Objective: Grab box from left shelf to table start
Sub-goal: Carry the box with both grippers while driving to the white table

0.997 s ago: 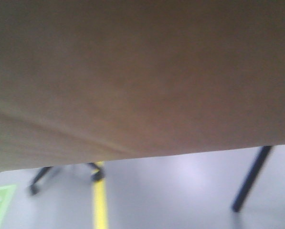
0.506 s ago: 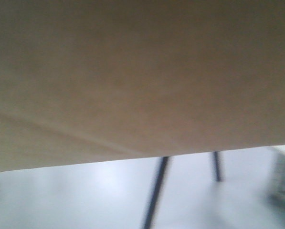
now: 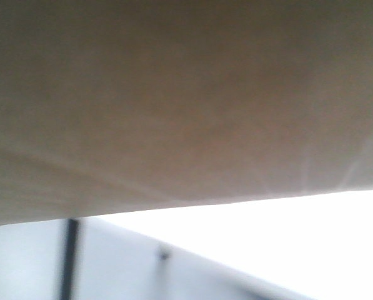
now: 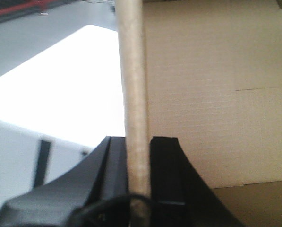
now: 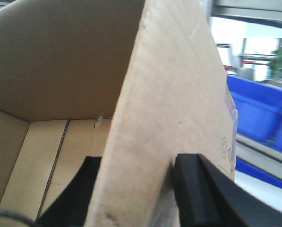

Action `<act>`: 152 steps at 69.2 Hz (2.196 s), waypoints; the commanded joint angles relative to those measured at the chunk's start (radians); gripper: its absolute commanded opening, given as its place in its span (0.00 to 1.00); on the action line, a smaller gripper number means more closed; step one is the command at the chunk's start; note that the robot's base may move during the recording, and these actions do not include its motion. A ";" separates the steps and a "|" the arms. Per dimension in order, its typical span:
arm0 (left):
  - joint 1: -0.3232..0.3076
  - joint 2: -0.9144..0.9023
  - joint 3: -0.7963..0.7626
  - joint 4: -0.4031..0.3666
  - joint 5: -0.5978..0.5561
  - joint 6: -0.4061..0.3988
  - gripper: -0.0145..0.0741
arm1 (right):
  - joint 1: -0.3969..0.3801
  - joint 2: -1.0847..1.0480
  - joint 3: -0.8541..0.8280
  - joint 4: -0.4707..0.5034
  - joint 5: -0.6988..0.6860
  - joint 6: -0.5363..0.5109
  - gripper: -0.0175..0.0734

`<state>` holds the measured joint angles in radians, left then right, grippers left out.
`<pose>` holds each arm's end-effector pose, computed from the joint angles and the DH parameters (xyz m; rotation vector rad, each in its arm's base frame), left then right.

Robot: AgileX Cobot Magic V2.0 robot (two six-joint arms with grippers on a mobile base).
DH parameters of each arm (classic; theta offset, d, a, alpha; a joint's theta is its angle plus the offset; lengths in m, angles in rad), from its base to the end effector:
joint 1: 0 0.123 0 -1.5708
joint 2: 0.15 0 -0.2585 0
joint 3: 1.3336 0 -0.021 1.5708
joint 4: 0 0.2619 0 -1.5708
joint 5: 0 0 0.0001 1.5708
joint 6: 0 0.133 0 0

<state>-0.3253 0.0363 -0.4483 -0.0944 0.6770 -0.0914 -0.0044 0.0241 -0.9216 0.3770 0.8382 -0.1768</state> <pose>0.0890 -0.0383 0.2914 0.1847 1.7542 -0.4093 -0.0013 0.0364 0.4207 -0.1716 1.3893 0.2569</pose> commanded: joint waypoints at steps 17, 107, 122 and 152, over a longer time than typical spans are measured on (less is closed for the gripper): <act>0.000 0.020 -0.001 0.128 0.060 0.027 0.05 | 0.003 0.011 -0.030 -0.032 -0.148 -0.001 0.26; 0.000 0.020 -0.001 0.128 0.060 0.027 0.05 | 0.003 0.011 -0.030 -0.032 -0.148 -0.001 0.26; 0.000 0.020 -0.001 0.128 0.060 0.027 0.05 | 0.003 0.011 -0.030 -0.032 -0.148 -0.001 0.26; 0.000 0.020 -0.001 0.113 0.060 0.027 0.05 | 0.003 0.011 -0.030 -0.032 -0.148 -0.001 0.26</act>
<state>-0.3269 0.0363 -0.4483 -0.0980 0.6770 -0.0914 -0.0044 0.0241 -0.9216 0.3770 0.8382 -0.1750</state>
